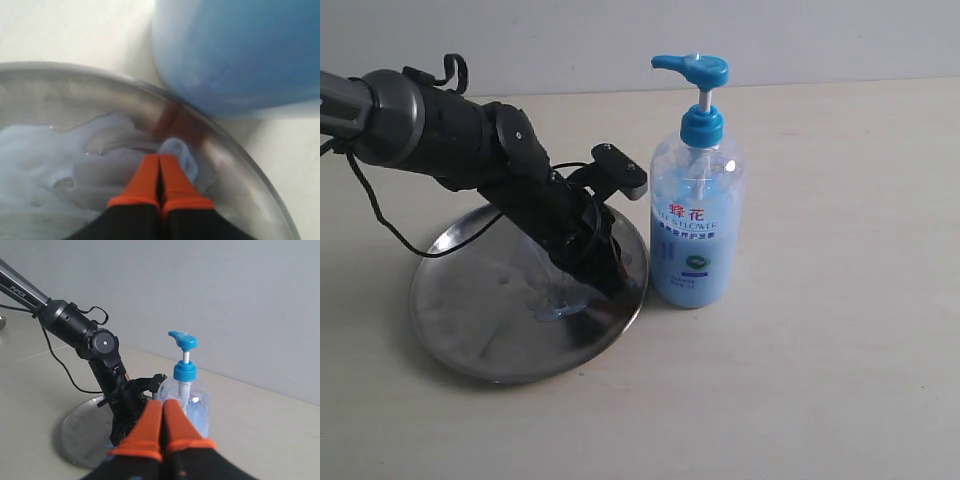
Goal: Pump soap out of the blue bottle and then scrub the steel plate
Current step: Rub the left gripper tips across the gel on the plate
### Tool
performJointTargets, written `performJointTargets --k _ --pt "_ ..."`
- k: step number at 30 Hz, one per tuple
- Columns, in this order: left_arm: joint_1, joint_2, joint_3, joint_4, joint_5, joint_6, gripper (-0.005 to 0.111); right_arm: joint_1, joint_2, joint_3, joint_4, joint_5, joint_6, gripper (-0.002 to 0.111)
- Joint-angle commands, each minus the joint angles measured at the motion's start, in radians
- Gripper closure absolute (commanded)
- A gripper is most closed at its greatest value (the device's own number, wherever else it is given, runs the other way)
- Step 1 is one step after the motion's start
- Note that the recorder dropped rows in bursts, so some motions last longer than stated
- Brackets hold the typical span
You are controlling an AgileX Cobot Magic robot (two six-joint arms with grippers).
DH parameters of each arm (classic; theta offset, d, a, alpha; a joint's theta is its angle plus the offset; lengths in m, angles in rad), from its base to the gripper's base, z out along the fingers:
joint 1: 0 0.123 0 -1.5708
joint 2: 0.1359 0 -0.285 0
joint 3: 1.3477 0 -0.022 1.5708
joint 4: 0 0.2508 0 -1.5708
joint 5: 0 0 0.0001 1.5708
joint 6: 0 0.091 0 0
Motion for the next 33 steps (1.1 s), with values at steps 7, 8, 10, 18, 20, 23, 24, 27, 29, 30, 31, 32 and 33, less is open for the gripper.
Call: performJointTargets --k 7,8,10,18,20,23,24,27,29,30,31,32,33 --pt "-0.004 0.016 -0.107 0.083 0.296 -0.076 0.107 0.002 -0.004 0.010 0.002 -0.009 -0.002 0.108" --pt "-0.004 0.016 -0.110 0.104 0.307 -0.087 0.107 0.002 -0.004 0.010 0.002 -0.009 -0.002 0.108" --pt "-0.004 0.016 -0.110 0.172 0.310 -0.138 0.107 0.002 -0.004 0.010 0.002 -0.009 -0.002 0.108" --pt "-0.004 0.035 -0.110 0.132 0.247 -0.207 0.107 0.002 -0.004 0.010 0.002 -0.009 -0.002 0.108" --pt "-0.004 0.045 -0.110 0.115 0.236 -0.209 0.107 0.002 -0.004 0.010 0.002 -0.009 -0.002 0.108" --pt "-0.004 0.058 -0.110 0.115 0.213 -0.230 0.107 0.002 -0.004 0.010 0.004 -0.008 -0.002 0.108" --pt "-0.004 0.062 -0.110 0.119 0.198 -0.240 0.107 0.002 -0.004 0.010 0.004 -0.008 -0.002 0.108" --pt "-0.004 0.062 -0.110 0.121 0.149 -0.266 0.107 0.002 -0.004 0.010 0.004 -0.008 -0.002 0.108" --pt "-0.004 0.062 -0.110 0.129 0.121 -0.284 0.107 0.002 -0.004 0.010 0.004 -0.008 -0.002 0.108" --pt "-0.004 0.062 -0.110 0.147 0.105 -0.305 0.107 0.002 -0.004 0.010 0.004 -0.008 -0.002 0.108" --pt "-0.004 0.062 -0.110 0.163 0.099 -0.322 0.107 0.002 -0.004 0.010 0.004 -0.008 -0.002 0.108" --pt "-0.004 0.062 -0.110 0.179 0.098 -0.337 0.107 0.002 -0.004 0.010 0.004 -0.008 -0.002 0.108" --pt "-0.004 0.062 -0.110 0.201 0.097 -0.353 0.107 0.002 -0.004 0.010 0.004 -0.008 -0.002 0.108"
